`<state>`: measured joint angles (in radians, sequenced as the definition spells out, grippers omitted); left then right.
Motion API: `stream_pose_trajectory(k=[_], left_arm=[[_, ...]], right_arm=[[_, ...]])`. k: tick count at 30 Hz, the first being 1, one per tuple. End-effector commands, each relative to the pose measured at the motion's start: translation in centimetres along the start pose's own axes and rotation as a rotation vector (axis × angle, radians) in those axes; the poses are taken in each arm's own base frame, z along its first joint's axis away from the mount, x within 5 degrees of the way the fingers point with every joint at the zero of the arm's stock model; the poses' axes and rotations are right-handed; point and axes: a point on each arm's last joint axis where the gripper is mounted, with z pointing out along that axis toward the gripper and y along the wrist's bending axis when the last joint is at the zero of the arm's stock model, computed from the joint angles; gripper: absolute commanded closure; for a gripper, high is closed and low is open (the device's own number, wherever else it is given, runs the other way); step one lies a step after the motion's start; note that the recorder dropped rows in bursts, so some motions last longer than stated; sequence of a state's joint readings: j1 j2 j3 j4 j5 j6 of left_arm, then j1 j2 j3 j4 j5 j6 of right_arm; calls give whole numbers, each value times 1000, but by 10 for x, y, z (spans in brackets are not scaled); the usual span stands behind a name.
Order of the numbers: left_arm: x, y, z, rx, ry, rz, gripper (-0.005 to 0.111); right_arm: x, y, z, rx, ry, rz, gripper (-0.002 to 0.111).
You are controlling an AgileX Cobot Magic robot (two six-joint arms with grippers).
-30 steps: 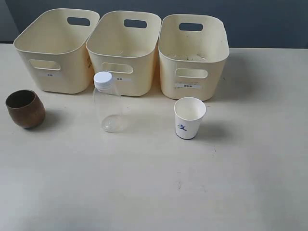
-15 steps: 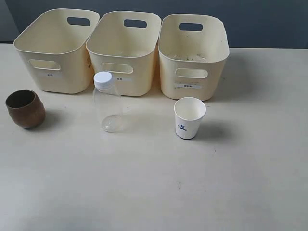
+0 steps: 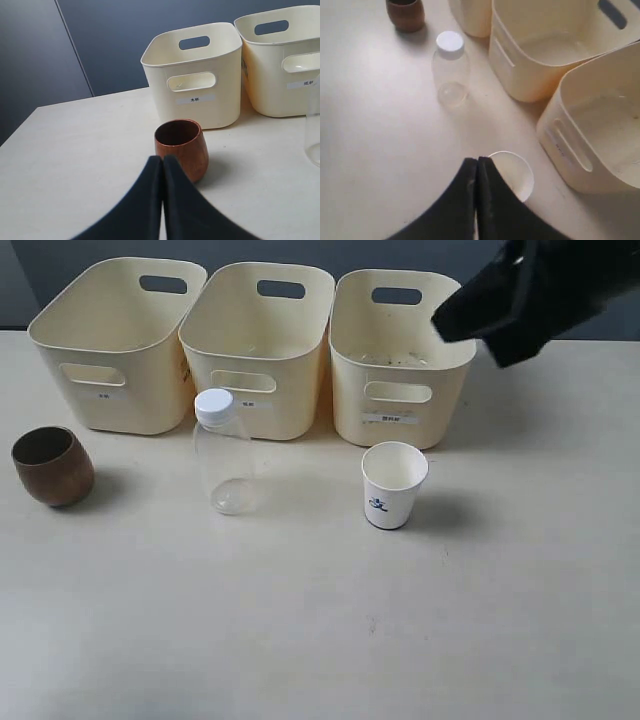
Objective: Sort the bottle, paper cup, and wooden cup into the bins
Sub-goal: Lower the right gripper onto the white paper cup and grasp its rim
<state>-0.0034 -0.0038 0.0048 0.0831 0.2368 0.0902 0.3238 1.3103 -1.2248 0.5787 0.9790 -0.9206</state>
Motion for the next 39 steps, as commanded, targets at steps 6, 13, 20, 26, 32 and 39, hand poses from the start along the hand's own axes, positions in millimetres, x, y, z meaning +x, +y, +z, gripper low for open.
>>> stream_pose_trajectory(k=[6,13,20,26,32,39], left_arm=[[-2,0,0,1,-6,-4,107],[-2,0,0,1,-6,-4,107],[-2,0,0,1,-6,-4,107],[-2,0,0,1,-6,-4,107],[-2,0,0,1,-6,-4,107],[-2,0,0,1,-6,-4,107]], right_arm=[[2,6,72,-41,181,-123,109],[9,2,91,-69,239,-94,109],[17,-4,113,-87,280,-48,82],[28,-12,141,-79,315,29,56],[39,-16,161,-94,357,46,57],[46,-18,173,-107,384,61,57]])
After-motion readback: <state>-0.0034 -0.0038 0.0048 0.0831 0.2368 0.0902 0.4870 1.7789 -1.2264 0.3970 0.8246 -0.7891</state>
